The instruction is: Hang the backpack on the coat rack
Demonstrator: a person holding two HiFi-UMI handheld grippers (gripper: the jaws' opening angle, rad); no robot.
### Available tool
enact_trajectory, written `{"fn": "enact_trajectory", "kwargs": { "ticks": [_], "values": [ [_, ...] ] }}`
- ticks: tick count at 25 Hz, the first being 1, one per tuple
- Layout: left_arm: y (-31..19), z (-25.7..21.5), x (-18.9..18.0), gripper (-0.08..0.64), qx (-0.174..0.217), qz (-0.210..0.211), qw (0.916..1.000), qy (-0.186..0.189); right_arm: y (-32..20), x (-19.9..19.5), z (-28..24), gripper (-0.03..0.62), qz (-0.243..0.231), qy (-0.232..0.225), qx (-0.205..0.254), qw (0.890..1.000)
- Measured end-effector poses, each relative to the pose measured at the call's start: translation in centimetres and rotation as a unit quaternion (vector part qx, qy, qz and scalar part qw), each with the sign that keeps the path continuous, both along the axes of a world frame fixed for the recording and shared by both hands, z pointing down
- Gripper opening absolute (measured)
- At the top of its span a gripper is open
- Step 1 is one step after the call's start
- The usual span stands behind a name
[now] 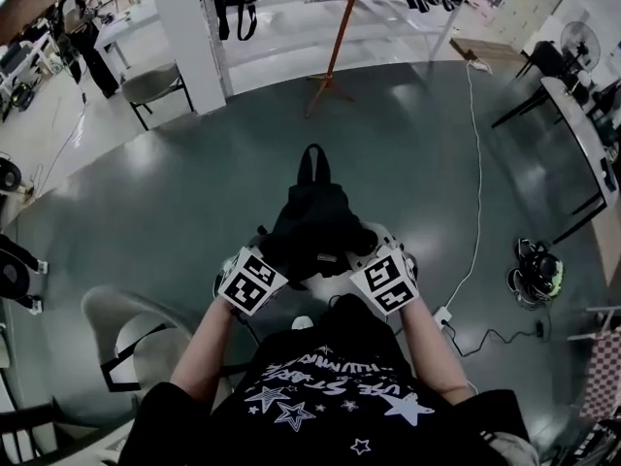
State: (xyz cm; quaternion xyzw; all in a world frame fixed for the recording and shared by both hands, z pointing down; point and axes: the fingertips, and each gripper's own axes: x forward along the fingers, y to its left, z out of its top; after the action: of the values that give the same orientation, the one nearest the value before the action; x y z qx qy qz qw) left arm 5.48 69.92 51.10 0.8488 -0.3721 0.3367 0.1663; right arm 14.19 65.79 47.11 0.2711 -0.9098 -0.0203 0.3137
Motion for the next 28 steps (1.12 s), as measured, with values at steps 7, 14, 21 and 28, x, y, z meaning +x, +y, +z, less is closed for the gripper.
{"fn": "enact_trajectory", "kwargs": {
  "ticks": [7,14,21,28],
  "values": [
    [-3.9,1.5,-2.9,0.083,-0.017,-0.027,0.9995,-0.003,-4.7,-3.1,1.6,0.063,-0.023,0.004,-0.009,1.0],
    [-12.2,2.5,-5.3,0.083,-0.024,-0.047,0.9983,-0.025,-13.6,-5.7,3.3,0.063,-0.044,-0.021,-0.031,0.998],
    [-26.2,2.0,-6.2,0.083,-0.038,-0.056,0.9969,-0.039,-27.9,-6.8,2.8,0.063,-0.054,-0.039,-0.044,0.997],
    [-39.2,1.5,-5.3,0.083,-0.026,-0.059,0.9971,-0.039,-40.8,-5.7,2.2,0.063,-0.048,-0.043,-0.034,0.997]
  ]
}}
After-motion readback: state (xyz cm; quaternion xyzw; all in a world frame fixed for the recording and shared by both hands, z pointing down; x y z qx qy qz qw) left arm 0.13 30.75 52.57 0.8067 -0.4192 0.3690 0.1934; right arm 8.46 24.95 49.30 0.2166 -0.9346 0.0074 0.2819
